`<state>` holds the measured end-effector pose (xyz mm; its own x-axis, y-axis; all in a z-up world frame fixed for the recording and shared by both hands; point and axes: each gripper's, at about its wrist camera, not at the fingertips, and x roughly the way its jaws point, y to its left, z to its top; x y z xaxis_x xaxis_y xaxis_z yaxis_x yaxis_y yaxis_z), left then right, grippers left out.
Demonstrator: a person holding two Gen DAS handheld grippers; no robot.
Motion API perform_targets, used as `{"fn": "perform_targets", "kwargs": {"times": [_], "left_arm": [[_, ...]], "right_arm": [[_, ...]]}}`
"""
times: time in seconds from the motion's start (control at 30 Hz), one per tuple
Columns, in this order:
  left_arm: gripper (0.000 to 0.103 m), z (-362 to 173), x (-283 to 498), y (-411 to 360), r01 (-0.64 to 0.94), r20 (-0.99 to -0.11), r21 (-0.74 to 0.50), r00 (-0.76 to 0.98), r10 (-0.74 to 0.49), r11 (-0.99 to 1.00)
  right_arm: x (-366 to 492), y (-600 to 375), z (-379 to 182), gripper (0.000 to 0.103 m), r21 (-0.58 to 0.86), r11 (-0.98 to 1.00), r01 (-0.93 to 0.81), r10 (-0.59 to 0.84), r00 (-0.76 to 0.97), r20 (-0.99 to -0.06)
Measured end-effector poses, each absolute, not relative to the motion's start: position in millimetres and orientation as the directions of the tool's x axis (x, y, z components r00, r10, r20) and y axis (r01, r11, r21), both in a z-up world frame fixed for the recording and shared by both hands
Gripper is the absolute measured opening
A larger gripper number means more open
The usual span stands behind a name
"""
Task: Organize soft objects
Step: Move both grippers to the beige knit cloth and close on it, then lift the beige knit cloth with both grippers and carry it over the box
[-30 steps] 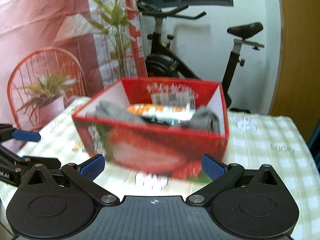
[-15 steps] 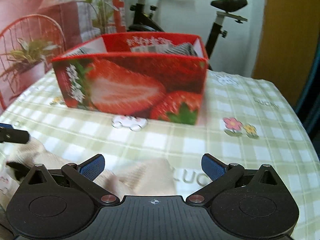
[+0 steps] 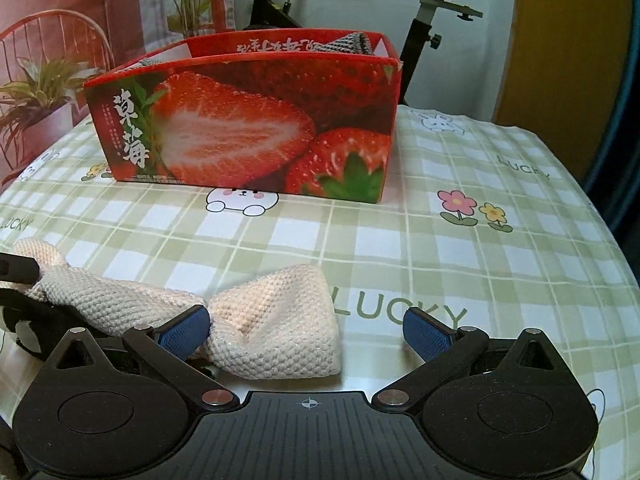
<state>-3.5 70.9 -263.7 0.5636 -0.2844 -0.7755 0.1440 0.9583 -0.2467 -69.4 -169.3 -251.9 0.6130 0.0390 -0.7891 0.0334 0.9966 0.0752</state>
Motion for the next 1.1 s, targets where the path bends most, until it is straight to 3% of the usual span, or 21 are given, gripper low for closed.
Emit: {"fn": "perform_targets", "kwargs": {"times": [0.33, 0.5, 0.57, 0.67, 0.77, 1.1], "left_arm": [[0.098, -268.0, -1.1, 66.6, 0.153, -0.776, -0.244, 0.561, -0.287, 0.958], [0.079, -269.0, -3.3, 70.9, 0.176, -0.751, -0.304, 0.561, -0.349, 0.936], [0.058, -270.3, -4.5, 71.5, 0.197, -0.735, -0.336, 0.556, -0.387, 0.921], [0.034, -269.5, -4.6, 72.0, 0.239, -0.707, -0.373, 0.553, -0.441, 0.897], [0.027, -267.4, -3.4, 70.0, 0.253, -0.699, -0.366, 0.561, -0.444, 0.896], [0.026, -258.5, 22.9, 75.8, 0.239, -0.690, -0.318, 0.605, -0.397, 0.917]], "right_arm": [[-69.7, -166.3, -249.7, 0.103, 0.087, 0.996, 0.014, 0.059, 0.627, -0.777], [-70.5, -168.2, -256.2, 0.103, 0.114, 0.993, 0.017, 0.079, 0.621, -0.780], [-70.3, -168.3, -258.1, 0.103, 0.123, 0.992, 0.018, 0.085, 0.620, -0.780], [-69.1, -167.2, -259.9, 0.103, 0.127, 0.992, 0.014, 0.091, 0.616, -0.782], [-65.6, -165.9, -262.4, 0.103, 0.138, 0.990, 0.003, 0.108, 0.605, -0.789], [-38.2, -153.2, -267.4, 0.102, 0.142, 0.988, -0.059, 0.149, 0.588, -0.795]]}}
